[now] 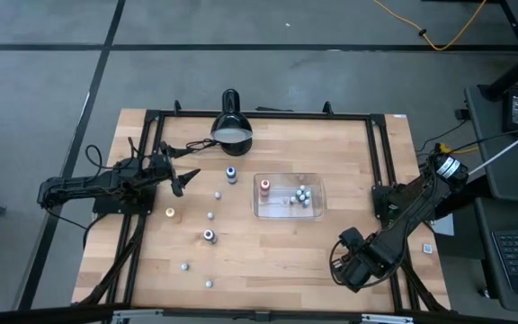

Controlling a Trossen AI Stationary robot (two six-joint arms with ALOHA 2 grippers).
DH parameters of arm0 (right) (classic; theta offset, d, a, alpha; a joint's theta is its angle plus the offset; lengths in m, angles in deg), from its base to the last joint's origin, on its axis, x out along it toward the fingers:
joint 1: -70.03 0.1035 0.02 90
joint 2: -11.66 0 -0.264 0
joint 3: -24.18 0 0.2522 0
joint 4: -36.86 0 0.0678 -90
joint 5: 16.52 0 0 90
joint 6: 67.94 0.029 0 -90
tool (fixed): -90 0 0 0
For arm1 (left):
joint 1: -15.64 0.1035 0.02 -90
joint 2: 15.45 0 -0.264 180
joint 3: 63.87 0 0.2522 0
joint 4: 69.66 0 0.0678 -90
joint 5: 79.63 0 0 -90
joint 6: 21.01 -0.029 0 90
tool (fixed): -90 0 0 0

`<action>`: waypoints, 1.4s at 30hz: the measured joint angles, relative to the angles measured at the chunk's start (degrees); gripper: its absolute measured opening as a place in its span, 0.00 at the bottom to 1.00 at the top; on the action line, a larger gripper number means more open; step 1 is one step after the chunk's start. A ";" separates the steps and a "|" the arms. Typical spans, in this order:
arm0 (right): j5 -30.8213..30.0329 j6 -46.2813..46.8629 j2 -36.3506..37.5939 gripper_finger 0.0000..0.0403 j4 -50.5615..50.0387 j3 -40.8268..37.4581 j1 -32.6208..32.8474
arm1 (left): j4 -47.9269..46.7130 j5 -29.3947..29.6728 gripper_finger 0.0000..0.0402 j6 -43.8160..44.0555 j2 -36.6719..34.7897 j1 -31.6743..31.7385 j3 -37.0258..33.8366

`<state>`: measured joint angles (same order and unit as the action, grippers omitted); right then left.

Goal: Pick & Place food coloring
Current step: Put the big pink food coloring bottle into the transparent bin

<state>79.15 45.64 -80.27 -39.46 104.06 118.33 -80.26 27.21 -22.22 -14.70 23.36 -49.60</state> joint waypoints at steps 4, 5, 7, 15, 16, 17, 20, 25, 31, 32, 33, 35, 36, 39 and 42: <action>-0.76 -1.22 -0.04 0.29 -0.88 0.53 -0.42 | 0.00 0.01 0.87 0.00 -0.01 -0.02 -0.02; -1.09 -1.90 -0.06 0.29 -1.81 1.13 -0.81 | 0.01 0.00 0.87 -0.01 -0.01 -0.01 -0.01; -1.52 -4.13 -0.06 0.29 -4.27 3.22 -2.07 | 0.00 0.00 0.86 -0.01 -0.01 0.00 -0.01; -2.77 -17.21 -0.03 0.31 -17.04 14.49 -10.04 | 0.00 0.00 0.87 -0.02 0.00 0.00 -0.02; -3.29 -19.00 -0.05 0.30 -17.90 15.99 -11.26 | 0.00 0.00 0.87 -0.02 -0.01 -0.01 -0.01; -3.86 -20.78 -0.26 0.30 -18.64 17.48 -12.49 | 0.02 0.00 0.86 -0.02 -0.02 -0.02 -0.02; -5.31 -26.23 -1.44 0.30 -21.05 22.35 -16.49 | 0.02 0.00 0.87 -0.02 0.00 0.00 0.00; -7.11 -35.07 -4.80 0.31 -23.98 30.54 -23.12 | 0.02 0.00 0.86 -0.01 -0.01 -0.01 -0.01; -7.17 -44.54 -9.61 0.31 -24.36 38.69 -30.51 | 0.00 0.00 0.87 -0.01 -0.01 -0.01 -0.01; -7.18 -45.89 -10.59 0.31 -24.40 39.84 -31.60 | 0.00 0.02 0.86 -0.01 -0.01 -0.01 -0.02; -7.19 -47.13 -11.44 0.32 -24.37 40.97 -32.65 | 0.01 0.01 0.86 -0.01 0.00 0.00 -0.02; -7.19 -49.60 -13.22 0.32 -24.39 43.26 -34.75 | 0.00 0.01 0.87 0.00 0.00 0.00 -0.01; -7.17 -50.74 -14.10 0.32 -24.37 44.38 -35.71 | 0.01 0.00 0.87 0.00 0.00 -0.01 -0.01; -7.19 -54.49 -16.96 0.32 -24.32 47.66 -38.37 | 0.02 0.00 0.87 0.00 0.00 0.00 0.00; -7.19 -58.10 -19.66 0.32 -24.34 50.54 -40.64 | 0.02 0.00 0.86 0.00 0.00 0.00 -0.02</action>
<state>71.96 -12.46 -99.94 -63.79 154.60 77.69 -80.25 27.21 -22.22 -14.70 23.36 -49.62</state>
